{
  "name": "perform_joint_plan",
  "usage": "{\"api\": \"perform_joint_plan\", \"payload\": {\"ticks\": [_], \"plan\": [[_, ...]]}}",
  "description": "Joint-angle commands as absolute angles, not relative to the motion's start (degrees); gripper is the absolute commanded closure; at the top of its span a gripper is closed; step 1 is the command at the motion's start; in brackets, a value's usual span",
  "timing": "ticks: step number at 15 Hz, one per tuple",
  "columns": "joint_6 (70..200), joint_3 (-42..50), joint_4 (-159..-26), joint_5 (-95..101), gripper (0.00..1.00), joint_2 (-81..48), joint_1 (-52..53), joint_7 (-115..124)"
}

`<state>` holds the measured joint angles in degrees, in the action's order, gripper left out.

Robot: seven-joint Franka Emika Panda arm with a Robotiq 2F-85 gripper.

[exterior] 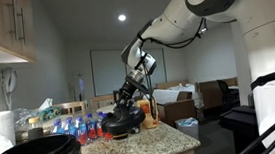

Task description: Put the black lid on the rice cooker then remove it and place it on the counter.

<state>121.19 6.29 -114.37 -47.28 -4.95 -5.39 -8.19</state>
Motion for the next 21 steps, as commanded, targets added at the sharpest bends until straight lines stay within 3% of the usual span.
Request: {"api": "perform_joint_plan", "payload": {"ticks": [1,21], "plan": [[123.49,7.09,-115.88,-49.79,1.00,-4.26,-7.20,-8.31],[124.71,14.03,-115.77,-64.73,1.00,-14.77,-16.96,-7.31]]}}
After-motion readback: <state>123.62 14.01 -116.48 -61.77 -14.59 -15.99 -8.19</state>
